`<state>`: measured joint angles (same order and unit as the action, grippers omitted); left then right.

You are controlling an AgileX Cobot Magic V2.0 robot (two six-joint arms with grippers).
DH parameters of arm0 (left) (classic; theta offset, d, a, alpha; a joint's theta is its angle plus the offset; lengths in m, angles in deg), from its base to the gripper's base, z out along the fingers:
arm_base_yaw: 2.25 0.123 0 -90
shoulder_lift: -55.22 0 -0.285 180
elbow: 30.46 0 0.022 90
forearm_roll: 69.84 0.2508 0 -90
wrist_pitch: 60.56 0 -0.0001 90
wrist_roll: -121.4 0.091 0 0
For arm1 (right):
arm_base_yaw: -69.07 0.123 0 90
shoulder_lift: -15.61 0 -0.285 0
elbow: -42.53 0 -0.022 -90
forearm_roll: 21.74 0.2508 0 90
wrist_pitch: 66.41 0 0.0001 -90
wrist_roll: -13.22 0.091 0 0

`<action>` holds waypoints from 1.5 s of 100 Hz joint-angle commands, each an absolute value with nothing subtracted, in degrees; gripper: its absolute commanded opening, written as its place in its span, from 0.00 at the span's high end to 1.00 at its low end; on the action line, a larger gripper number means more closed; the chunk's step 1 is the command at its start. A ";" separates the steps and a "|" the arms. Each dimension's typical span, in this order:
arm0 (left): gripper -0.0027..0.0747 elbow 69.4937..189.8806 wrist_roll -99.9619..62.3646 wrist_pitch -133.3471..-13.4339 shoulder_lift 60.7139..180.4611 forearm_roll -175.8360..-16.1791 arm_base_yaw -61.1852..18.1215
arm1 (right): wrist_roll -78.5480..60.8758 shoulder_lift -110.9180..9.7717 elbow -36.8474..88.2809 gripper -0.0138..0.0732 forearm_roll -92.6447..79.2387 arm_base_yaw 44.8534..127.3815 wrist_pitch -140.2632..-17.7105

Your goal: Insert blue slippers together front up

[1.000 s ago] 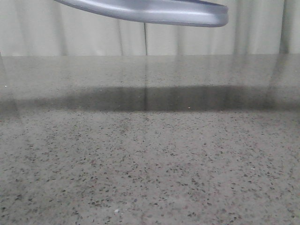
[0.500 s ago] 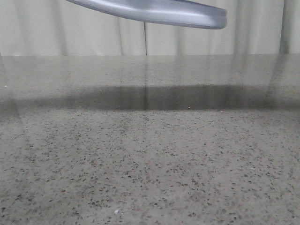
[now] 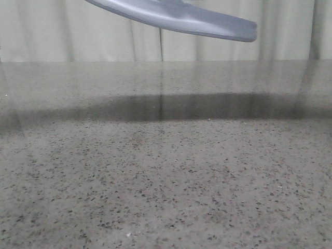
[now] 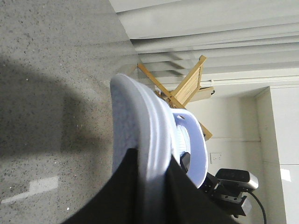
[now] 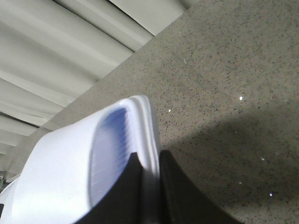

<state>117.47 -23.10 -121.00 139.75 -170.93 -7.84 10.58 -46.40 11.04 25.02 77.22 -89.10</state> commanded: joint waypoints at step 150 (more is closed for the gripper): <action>0.94 119.16 -20.67 -130.98 138.29 -174.01 -15.81 | -5.12 -53.56 12.97 0.96 37.47 84.31 -85.28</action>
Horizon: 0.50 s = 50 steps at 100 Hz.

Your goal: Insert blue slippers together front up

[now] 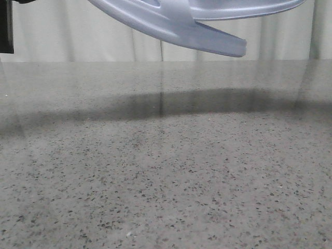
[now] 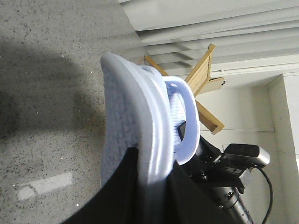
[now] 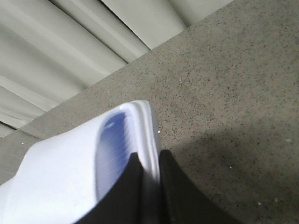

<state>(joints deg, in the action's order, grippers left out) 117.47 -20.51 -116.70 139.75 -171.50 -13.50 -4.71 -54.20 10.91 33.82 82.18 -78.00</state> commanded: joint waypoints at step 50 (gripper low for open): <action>0.94 119.16 -20.08 -130.98 138.29 -174.01 -15.81 | -5.12 -53.56 12.97 0.51 37.47 84.31 -85.42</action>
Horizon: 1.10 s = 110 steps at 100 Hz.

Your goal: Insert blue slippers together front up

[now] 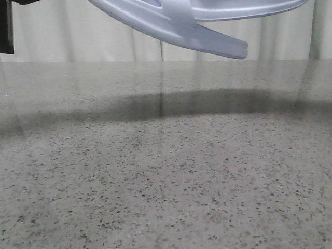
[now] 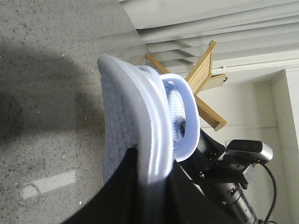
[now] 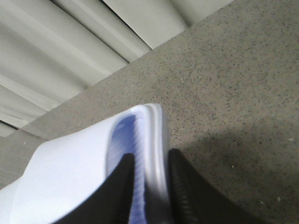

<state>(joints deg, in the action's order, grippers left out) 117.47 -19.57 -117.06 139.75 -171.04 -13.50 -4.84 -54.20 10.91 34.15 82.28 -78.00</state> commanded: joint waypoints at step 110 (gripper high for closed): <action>0.94 119.16 -19.95 -124.16 138.29 -170.50 -7.52 | -5.12 -33.46 16.28 0.21 36.47 84.31 -85.25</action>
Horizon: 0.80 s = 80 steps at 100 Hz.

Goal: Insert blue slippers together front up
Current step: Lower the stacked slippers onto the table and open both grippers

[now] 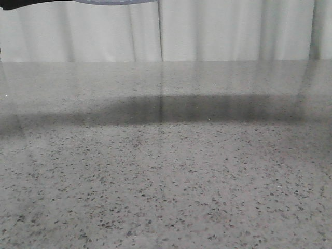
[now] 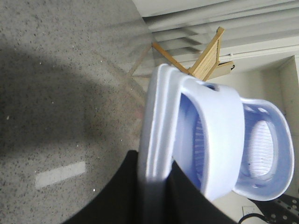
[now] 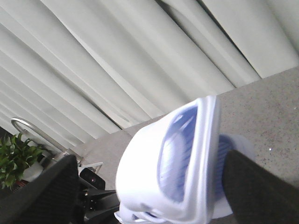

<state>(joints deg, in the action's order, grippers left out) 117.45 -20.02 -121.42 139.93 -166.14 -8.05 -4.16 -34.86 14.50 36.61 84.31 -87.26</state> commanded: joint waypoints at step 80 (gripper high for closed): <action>0.94 117.97 -20.90 -118.73 140.30 -161.15 -7.52 | -5.12 -30.82 16.28 0.21 35.38 84.31 -85.37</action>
<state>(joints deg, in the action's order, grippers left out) 116.83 -20.44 -116.55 140.52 -158.40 -7.65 -4.16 -31.00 14.50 35.34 84.31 -87.69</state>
